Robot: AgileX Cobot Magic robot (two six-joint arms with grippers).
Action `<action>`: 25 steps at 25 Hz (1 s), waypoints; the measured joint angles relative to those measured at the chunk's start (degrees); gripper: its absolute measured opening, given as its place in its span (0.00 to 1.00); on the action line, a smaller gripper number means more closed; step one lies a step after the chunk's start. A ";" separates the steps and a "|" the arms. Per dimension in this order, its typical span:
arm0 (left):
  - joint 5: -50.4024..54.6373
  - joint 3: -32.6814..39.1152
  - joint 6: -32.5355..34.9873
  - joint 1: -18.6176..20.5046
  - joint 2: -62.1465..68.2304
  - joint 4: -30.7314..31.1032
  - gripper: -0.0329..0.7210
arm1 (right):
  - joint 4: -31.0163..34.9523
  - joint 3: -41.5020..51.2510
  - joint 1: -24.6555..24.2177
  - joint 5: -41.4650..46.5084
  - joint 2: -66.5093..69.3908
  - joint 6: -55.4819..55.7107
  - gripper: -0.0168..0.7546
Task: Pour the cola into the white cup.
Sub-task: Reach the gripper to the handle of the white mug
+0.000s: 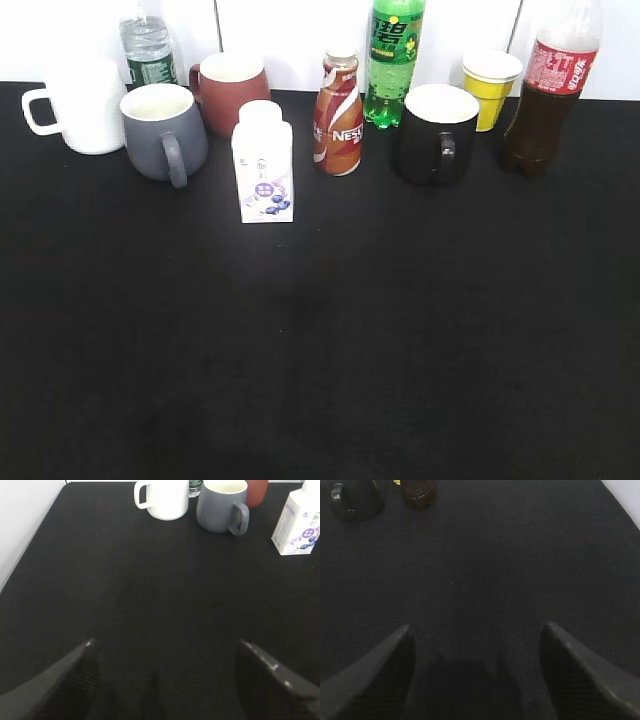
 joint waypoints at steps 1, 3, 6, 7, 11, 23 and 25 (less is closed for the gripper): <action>0.00 0.00 0.00 0.00 0.00 0.00 0.89 | 0.00 0.00 0.00 0.00 0.00 0.00 0.78; 0.00 0.00 0.00 0.00 0.00 0.00 0.88 | 0.00 0.00 0.00 0.00 0.00 0.00 0.78; 0.00 0.00 0.00 0.00 0.00 0.00 0.85 | 0.00 0.00 0.00 0.00 0.00 0.02 0.78; 0.00 0.00 0.00 0.00 0.00 0.00 0.82 | 0.00 0.00 0.00 0.00 0.00 0.02 0.78; -0.39 0.00 0.00 0.00 0.00 -0.07 0.63 | 0.00 0.00 0.00 0.00 0.00 0.02 0.78; -59.20 3.96 0.00 0.00 31.61 2.39 0.61 | 0.00 0.00 0.00 0.00 0.00 0.02 0.78; -70.05 4.35 0.00 0.00 42.78 2.83 0.61 | 0.00 0.00 0.00 0.00 0.00 0.02 0.78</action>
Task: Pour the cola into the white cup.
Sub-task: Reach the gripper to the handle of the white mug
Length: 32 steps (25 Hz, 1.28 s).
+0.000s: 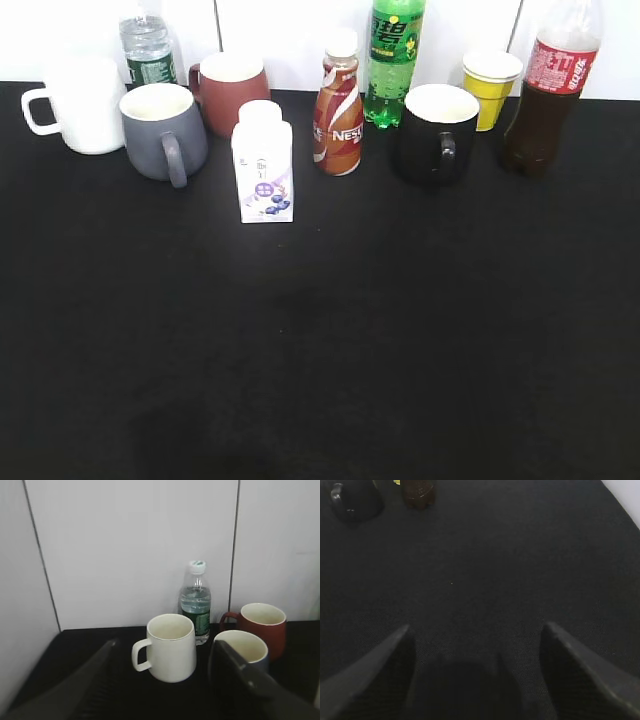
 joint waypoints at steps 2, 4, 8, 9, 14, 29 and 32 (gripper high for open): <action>-11.08 0.06 0.00 0.00 13.53 0.00 0.61 | 0.00 0.00 0.00 0.00 0.00 0.00 0.78; -23.90 0.28 0.00 0.00 25.56 0.00 0.61 | 0.00 0.00 0.00 0.00 0.00 0.06 0.78; -39.28 -2.24 0.00 1.53 47.96 -0.22 0.61 | 0.00 0.00 0.00 0.00 0.00 0.00 0.78; -40.86 -4.15 0.00 2.85 52.13 -0.36 0.61 | 0.00 0.00 0.00 0.00 0.00 0.00 0.78; -41.86 -16.97 0.00 5.84 66.10 -0.52 0.61 | 0.00 0.00 0.00 0.00 0.00 0.00 0.78; -33.22 -41.39 0.06 7.48 83.28 1.25 0.13 | 0.00 0.00 0.00 0.00 0.00 0.04 0.78; -33.55 -40.82 0.06 7.48 83.02 1.31 0.13 | 0.00 0.00 0.00 0.00 0.00 0.04 0.78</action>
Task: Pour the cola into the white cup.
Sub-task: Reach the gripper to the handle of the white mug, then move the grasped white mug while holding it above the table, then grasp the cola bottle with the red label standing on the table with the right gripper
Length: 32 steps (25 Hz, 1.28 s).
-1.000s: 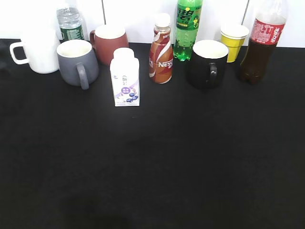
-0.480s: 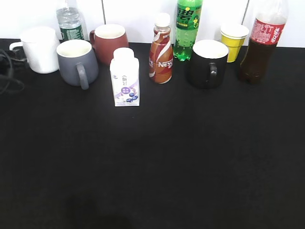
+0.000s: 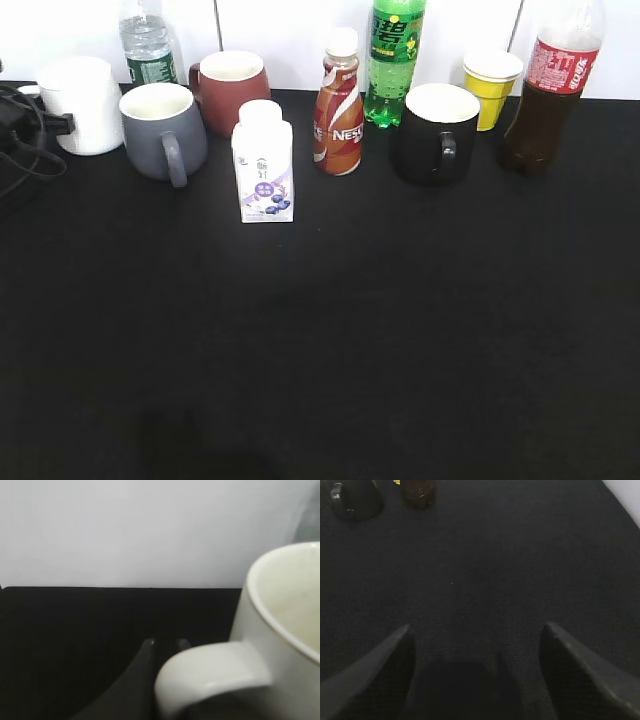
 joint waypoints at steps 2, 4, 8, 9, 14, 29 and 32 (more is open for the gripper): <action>-0.95 4.07 0.40 0.00 -2.71 -0.53 0.12 | 0.00 0.00 0.00 0.00 0.00 -0.07 0.78; -2.95 9.58 0.83 0.00 -7.63 -0.65 0.12 | 0.00 0.00 0.00 0.00 0.00 -0.07 0.78; -4.67 22.34 0.90 0.06 -20.27 -0.67 0.12 | 0.00 0.00 0.00 0.00 0.00 -0.03 0.78; -4.67 26.59 0.90 0.06 -24.00 0.06 0.12 | 0.00 0.00 0.00 0.00 0.00 -0.03 0.78; -3.76 42.26 1.01 0.08 -41.39 5.59 0.12 | 0.00 0.00 0.00 0.00 0.00 -0.03 0.78; 1.36 45.21 -1.78 -20.48 -48.36 7.01 0.12 | -4.23 10.46 -0.11 -109.35 71.58 0.21 0.78; 1.36 45.21 -1.86 -20.48 -48.36 7.01 0.12 | -6.79 6.67 0.69 -116.20 88.68 0.33 0.78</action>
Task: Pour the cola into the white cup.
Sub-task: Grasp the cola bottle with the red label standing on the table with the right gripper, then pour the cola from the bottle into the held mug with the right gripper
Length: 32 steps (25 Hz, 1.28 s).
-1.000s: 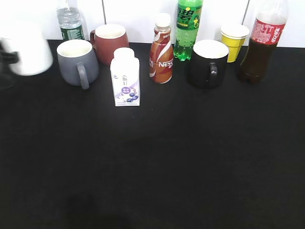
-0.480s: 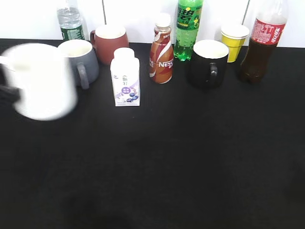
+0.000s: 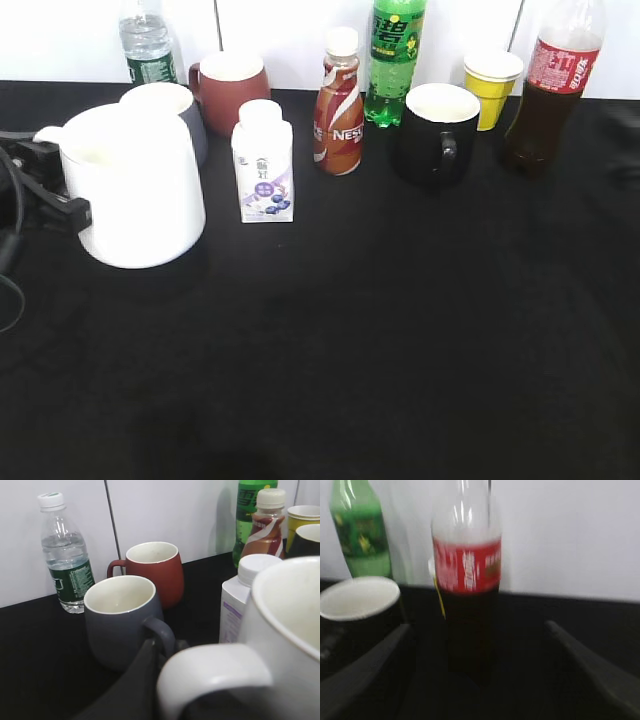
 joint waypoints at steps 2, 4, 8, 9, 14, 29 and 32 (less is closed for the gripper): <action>0.00 0.00 0.00 0.00 0.00 0.00 0.12 | 0.92 -4.66 1.68 -0.52 6.79 -0.13 0.78; 0.00 0.00 0.00 0.00 0.00 0.00 0.12 | 3.75 -9.58 2.96 -0.62 13.13 -0.33 0.79; 0.00 0.00 0.00 0.00 0.00 0.00 0.12 | 4.04 -16.65 3.97 -0.64 21.85 -0.33 0.90; 0.00 0.00 0.00 0.00 0.00 0.00 0.12 | 4.25 -18.56 3.97 -0.64 23.32 -0.33 0.90; 0.00 0.00 -0.07 0.00 0.00 0.00 0.12 | 5.36 -27.25 3.97 -1.61 30.13 -0.20 0.90; 0.45 0.00 -0.09 0.00 0.00 0.00 0.12 | 2.51 -33.66 4.24 -6.13 35.91 0.35 0.56; 0.45 0.00 -0.09 0.00 0.00 0.00 0.12 | 2.45 -33.66 4.24 -8.07 36.37 0.13 0.55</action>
